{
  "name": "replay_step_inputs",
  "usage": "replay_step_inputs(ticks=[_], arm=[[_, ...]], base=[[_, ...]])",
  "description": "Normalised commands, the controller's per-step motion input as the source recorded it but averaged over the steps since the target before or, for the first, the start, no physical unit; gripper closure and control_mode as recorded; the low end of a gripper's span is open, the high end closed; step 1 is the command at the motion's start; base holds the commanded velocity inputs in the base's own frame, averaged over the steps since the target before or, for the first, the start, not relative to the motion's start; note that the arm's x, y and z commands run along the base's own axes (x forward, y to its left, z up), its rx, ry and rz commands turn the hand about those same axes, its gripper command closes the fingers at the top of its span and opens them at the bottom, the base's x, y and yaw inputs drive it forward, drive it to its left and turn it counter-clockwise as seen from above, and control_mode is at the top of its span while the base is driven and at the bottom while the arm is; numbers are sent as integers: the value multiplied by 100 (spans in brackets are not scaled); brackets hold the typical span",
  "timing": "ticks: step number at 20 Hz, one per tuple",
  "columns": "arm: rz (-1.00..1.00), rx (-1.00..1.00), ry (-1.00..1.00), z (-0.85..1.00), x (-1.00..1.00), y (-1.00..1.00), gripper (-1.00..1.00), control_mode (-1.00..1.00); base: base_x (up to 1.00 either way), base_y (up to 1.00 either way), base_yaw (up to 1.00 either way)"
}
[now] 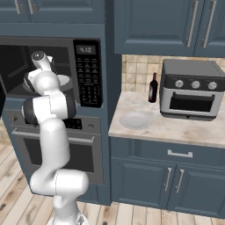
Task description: Pick the eggplant from the counter and place it in the microwave. Then turn on the microwave.
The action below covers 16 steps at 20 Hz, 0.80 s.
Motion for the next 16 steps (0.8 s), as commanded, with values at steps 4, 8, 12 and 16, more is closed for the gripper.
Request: replay_step_inputs(ticks=[4,8,12,16], arm=[[-1,-1,0,-7,7,1,100,-100],[-1,0,0,-4,6,0,100,-100],[-1,0,0,-2,8,0,100,-100],[-1,0,0,-1,8,0,100,-100]], base=[[0,0,0],[0,0,0],[0,0,0],[0,0,0]])
